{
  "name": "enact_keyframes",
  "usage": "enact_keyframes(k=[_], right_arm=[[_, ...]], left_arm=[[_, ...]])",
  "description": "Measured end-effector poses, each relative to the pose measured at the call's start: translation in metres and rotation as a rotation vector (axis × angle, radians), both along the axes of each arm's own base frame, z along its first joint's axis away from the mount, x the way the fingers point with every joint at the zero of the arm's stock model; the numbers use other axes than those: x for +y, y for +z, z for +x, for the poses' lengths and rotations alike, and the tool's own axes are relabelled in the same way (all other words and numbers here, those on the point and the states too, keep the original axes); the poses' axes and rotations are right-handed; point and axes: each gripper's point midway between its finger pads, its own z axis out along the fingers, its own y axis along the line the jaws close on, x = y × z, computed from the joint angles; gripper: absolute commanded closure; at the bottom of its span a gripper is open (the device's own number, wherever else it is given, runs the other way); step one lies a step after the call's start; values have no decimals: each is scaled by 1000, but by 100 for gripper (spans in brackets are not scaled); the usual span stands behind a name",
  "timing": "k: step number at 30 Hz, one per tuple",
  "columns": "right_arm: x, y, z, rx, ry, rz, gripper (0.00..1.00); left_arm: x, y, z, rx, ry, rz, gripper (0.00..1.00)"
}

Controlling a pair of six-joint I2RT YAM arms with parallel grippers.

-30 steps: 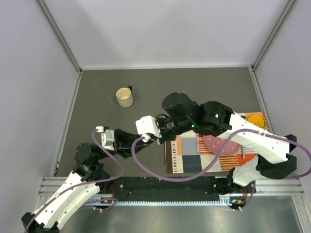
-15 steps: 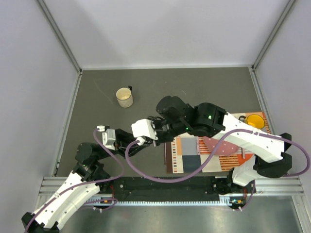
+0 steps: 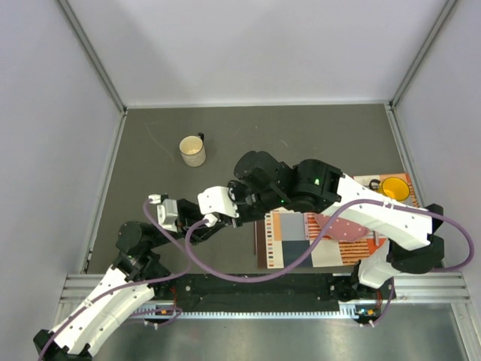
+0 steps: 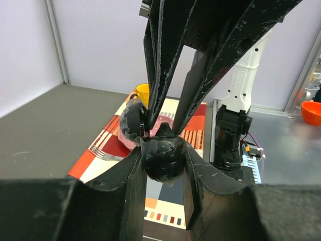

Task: Insert the wireless bluetooth earbuds into the charging case
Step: Place the earbud in the charging case.

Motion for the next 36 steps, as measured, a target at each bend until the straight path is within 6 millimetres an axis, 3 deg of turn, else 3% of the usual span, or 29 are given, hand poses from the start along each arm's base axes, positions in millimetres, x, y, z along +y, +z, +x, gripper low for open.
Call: enact_keyframes(k=[8,15,21,24,29,36], right_arm=[[2,9,3,-9,-31,32,57],[-3,39,5,-54,-65,178,46],[-22,77,17,-121,-197,447,11],[-34,89,33,-112,-361,606,11],[-39,93,54,96,-636,803,10],[-38,67,73,614,-924,991,17]], left_arm=[[8,12,6,-46,70,-47,100],[13,12,10,-59,114,-72,100],[19,10,16,-71,172,-92,100],[25,13,18,-84,208,-118,100],[31,21,23,-99,255,-156,100],[35,30,24,-125,274,-188,100]])
